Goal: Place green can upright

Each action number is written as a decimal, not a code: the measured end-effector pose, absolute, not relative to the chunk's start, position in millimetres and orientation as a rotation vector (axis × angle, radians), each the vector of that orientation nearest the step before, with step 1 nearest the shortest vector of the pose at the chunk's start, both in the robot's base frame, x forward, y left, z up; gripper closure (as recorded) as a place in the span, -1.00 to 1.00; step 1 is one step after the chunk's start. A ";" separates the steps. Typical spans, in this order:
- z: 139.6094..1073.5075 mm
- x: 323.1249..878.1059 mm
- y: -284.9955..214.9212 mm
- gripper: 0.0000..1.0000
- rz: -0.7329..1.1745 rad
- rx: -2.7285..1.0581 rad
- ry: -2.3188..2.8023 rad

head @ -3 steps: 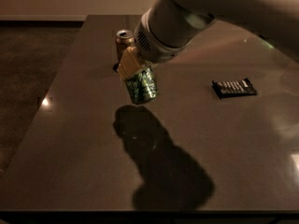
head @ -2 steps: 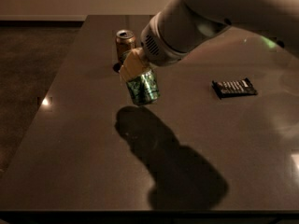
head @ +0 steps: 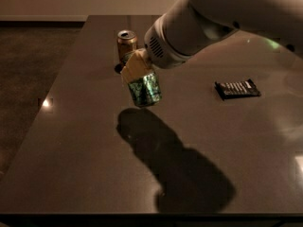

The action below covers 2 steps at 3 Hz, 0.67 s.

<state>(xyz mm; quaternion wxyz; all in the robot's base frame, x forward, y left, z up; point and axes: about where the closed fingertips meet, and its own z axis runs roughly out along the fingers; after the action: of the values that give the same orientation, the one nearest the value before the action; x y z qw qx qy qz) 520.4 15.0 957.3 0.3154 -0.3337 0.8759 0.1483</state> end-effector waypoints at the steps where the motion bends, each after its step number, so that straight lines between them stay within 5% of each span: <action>1: 954.6 518.4 10.1 1.00 0.449 -0.834 2.248; 2: 952.0 515.0 6.4 1.00 0.513 -0.788 2.149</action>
Offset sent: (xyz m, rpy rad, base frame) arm -0.0076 -0.0159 -0.0067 0.2971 -0.2024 -0.0073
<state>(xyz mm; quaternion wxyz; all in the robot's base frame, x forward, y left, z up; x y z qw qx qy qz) 515.0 6.4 952.0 0.3875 -0.3097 0.8445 0.2018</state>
